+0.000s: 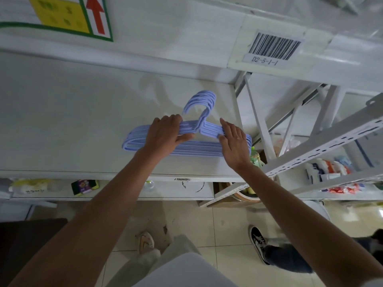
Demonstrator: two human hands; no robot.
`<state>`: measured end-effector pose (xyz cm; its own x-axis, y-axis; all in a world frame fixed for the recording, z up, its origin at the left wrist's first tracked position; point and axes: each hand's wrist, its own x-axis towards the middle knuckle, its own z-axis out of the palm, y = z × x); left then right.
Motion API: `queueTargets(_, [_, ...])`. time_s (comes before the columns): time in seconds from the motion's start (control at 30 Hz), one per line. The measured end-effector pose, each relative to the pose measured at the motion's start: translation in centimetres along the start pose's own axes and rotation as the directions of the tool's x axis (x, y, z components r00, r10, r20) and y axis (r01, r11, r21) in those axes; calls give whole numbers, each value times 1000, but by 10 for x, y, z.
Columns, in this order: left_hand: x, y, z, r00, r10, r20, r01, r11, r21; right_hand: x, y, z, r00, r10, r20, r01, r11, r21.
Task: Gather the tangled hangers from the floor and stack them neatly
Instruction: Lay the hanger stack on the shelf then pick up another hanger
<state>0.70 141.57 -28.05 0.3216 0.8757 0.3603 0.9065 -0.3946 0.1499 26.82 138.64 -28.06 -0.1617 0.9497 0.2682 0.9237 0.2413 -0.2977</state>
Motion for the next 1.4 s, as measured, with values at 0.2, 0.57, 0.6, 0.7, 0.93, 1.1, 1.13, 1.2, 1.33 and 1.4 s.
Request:
queueTargets(0.2, [1,20,-1,997,-66,40,65,998,27,4,5,-3,999,40,-5,-40,999,26])
queueTargets(0.57, [-3,64,10,995,-95,3,95,994,48,-14,39,-16,998,-3,-61,5,999,48])
queueTargets(0.6, [-5,65,10,996,-90,-3,90,995,50,-15,42,-15,998,0,-60,3,998,56])
queueTargets(0.7, [-16,66,11,996,-76,-41,79,994,75,-25,46,-15,999,-29,-37,31,998,62])
queueTargets(0.93, [-22,74,2,997,-78,-5,78,994,79,-37,45,-24,999,-34,-33,38,991,131])
queueTargets(1.1, [-29,78,-2,997,-76,-4,76,992,97,-39,42,-27,1000,-10,-13,12,988,156])
queueTargets(1.13, [-30,79,-2,997,-73,-10,73,993,94,-39,41,-26,1000,1,-12,1,988,156])
queueTargets(1.2, [-30,79,-1,998,-66,-22,68,994,82,-38,41,-25,1000,13,-14,-11,989,149])
queueTargets(1.33, [-33,77,-3,997,-37,-75,44,994,98,-28,44,-24,998,-59,29,57,997,56])
queueTargets(1.4, [-34,78,-3,997,-35,-66,41,995,96,-25,47,-24,991,-122,46,120,991,52])
